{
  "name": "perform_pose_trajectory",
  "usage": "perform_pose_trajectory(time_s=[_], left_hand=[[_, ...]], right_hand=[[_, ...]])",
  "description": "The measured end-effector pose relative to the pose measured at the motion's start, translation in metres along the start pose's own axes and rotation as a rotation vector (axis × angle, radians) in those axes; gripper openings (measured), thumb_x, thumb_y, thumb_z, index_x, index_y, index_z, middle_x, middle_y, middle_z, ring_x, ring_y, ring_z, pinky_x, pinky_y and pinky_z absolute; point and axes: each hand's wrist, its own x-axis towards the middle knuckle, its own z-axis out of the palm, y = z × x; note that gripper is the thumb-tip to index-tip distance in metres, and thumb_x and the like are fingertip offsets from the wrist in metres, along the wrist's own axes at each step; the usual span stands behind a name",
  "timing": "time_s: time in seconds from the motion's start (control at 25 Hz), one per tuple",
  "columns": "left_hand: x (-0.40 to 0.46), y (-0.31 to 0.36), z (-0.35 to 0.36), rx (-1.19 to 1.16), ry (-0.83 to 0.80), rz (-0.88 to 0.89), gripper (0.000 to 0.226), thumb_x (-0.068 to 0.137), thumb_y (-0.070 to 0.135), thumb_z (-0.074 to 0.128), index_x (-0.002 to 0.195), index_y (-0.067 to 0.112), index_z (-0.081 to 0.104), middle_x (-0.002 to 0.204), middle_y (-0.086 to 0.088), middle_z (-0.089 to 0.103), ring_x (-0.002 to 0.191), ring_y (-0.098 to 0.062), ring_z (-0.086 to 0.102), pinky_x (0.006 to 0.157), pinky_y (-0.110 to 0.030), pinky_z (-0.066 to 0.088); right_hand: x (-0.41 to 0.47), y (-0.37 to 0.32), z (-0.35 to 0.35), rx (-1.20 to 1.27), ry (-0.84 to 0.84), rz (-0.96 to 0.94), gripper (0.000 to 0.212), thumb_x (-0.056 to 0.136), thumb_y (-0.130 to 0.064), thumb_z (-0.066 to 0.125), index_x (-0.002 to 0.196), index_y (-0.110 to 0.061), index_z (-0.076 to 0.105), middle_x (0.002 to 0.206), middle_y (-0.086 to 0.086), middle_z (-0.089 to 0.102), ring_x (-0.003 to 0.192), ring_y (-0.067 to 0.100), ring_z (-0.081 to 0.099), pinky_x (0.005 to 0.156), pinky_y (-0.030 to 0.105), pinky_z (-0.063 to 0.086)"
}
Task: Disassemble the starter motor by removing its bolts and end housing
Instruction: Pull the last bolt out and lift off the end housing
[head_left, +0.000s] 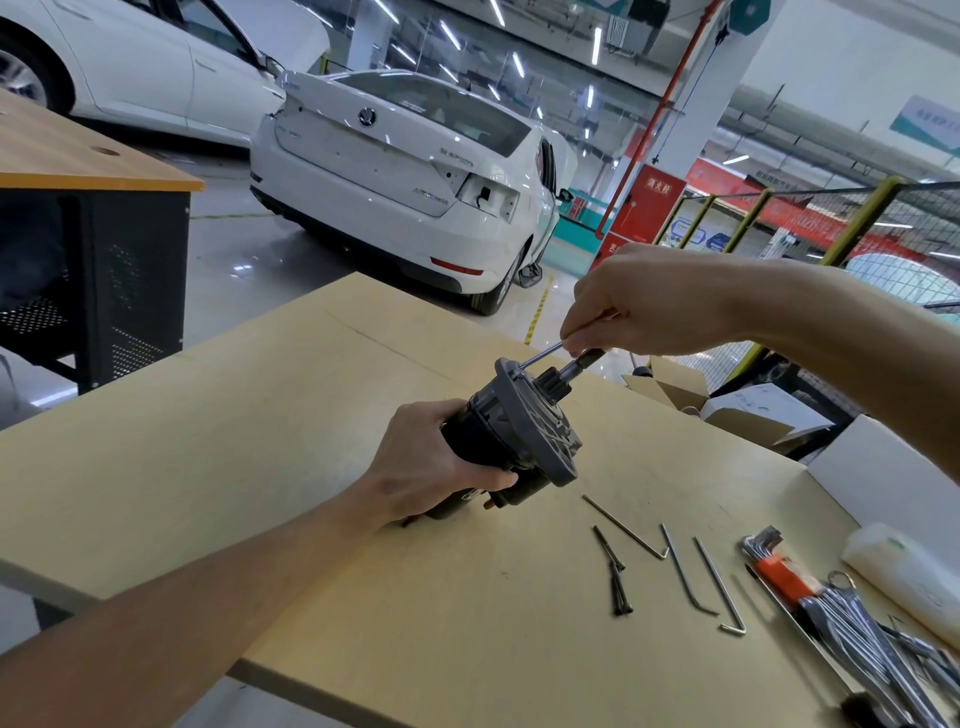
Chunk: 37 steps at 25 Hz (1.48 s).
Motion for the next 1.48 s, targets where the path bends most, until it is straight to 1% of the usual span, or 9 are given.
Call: perform_pose_trajectory(time_s=[0.32,0.44,0.64,0.8,0.92,1.0,1.12,1.28,1.48], left_hand=[[0.000,0.001,0.000,0.000,0.002,0.008,0.059,0.048,0.050,0.081,0.096,0.016,0.075,0.086,0.000,0.074,0.085,-0.022,0.068,0.081,-0.048,0.056],[0.000,0.001,0.000,0.001,0.000,0.003,0.061,0.047,0.051,0.080,0.098,0.017,0.076,0.087,0.002,0.075,0.086,-0.020,0.069,0.081,-0.046,0.057],[0.001,0.001,0.000,-0.003,0.004,-0.015,0.062,0.046,0.052,0.080,0.099,0.019,0.076,0.088,0.004,0.075,0.086,-0.017,0.069,0.082,-0.044,0.058],[0.001,-0.001,0.000,-0.010,0.013,-0.028,0.057,0.047,0.050,0.081,0.096,0.021,0.076,0.086,0.003,0.075,0.084,-0.019,0.069,0.080,-0.047,0.057],[0.001,0.000,0.001,-0.009,0.003,-0.026,0.061,0.046,0.051,0.081,0.098,0.021,0.076,0.088,0.005,0.075,0.086,-0.018,0.069,0.082,-0.046,0.058],[0.001,0.000,0.001,-0.009,0.004,-0.021,0.063,0.046,0.052,0.081,0.100,0.020,0.076,0.089,0.006,0.075,0.087,-0.017,0.069,0.083,-0.044,0.058],[0.001,0.000,0.001,-0.009,0.007,-0.017,0.059,0.046,0.050,0.082,0.097,0.019,0.076,0.086,0.004,0.075,0.085,-0.019,0.069,0.081,-0.045,0.058],[0.002,-0.001,0.001,-0.005,0.008,-0.012,0.056,0.047,0.048,0.082,0.094,0.019,0.076,0.084,0.003,0.074,0.083,-0.020,0.069,0.080,-0.046,0.057],[0.001,-0.001,0.001,0.002,0.003,-0.006,0.058,0.047,0.050,0.082,0.096,0.019,0.076,0.086,0.004,0.075,0.083,-0.017,0.069,0.080,-0.043,0.058]], right_hand=[[-0.002,-0.004,-0.001,-0.042,-0.031,-0.009,0.029,0.097,-0.034,0.052,0.104,-0.019,0.075,0.091,-0.009,0.069,0.089,0.010,0.059,0.087,0.035,0.046],[-0.004,-0.010,0.002,-0.210,-0.008,-0.046,0.027,0.099,-0.029,0.050,0.108,-0.019,0.072,0.098,-0.006,0.067,0.098,0.013,0.056,0.092,0.039,0.045],[-0.003,-0.021,0.009,-0.536,0.043,-0.064,0.029,0.095,-0.007,0.051,0.120,-0.009,0.064,0.113,0.009,0.065,0.112,0.029,0.062,0.097,0.044,0.050],[0.000,-0.024,0.016,-0.578,0.068,-0.040,0.020,0.094,-0.007,0.052,0.110,-0.002,0.062,0.104,0.013,0.066,0.098,0.032,0.065,0.088,0.041,0.054],[0.000,-0.019,0.016,-0.484,0.095,-0.021,0.012,0.094,-0.001,0.052,0.098,0.002,0.063,0.092,0.022,0.064,0.086,0.040,0.061,0.071,0.041,0.045],[-0.002,-0.019,0.019,-0.487,0.130,-0.034,0.012,0.093,-0.002,0.055,0.103,0.001,0.063,0.096,0.020,0.064,0.092,0.038,0.062,0.078,0.044,0.049],[-0.005,-0.018,0.024,-0.568,0.163,-0.095,0.025,0.092,-0.013,0.062,0.116,-0.008,0.061,0.109,0.008,0.060,0.106,0.026,0.059,0.093,0.044,0.052],[-0.007,-0.012,0.020,-0.594,0.087,-0.142,0.039,0.091,-0.016,0.065,0.129,-0.016,0.056,0.120,0.005,0.055,0.115,0.022,0.054,0.099,0.041,0.050],[-0.010,-0.020,0.024,-0.527,0.074,-0.115,0.040,0.095,-0.011,0.057,0.134,-0.014,0.052,0.126,0.005,0.056,0.122,0.023,0.052,0.106,0.040,0.043]])
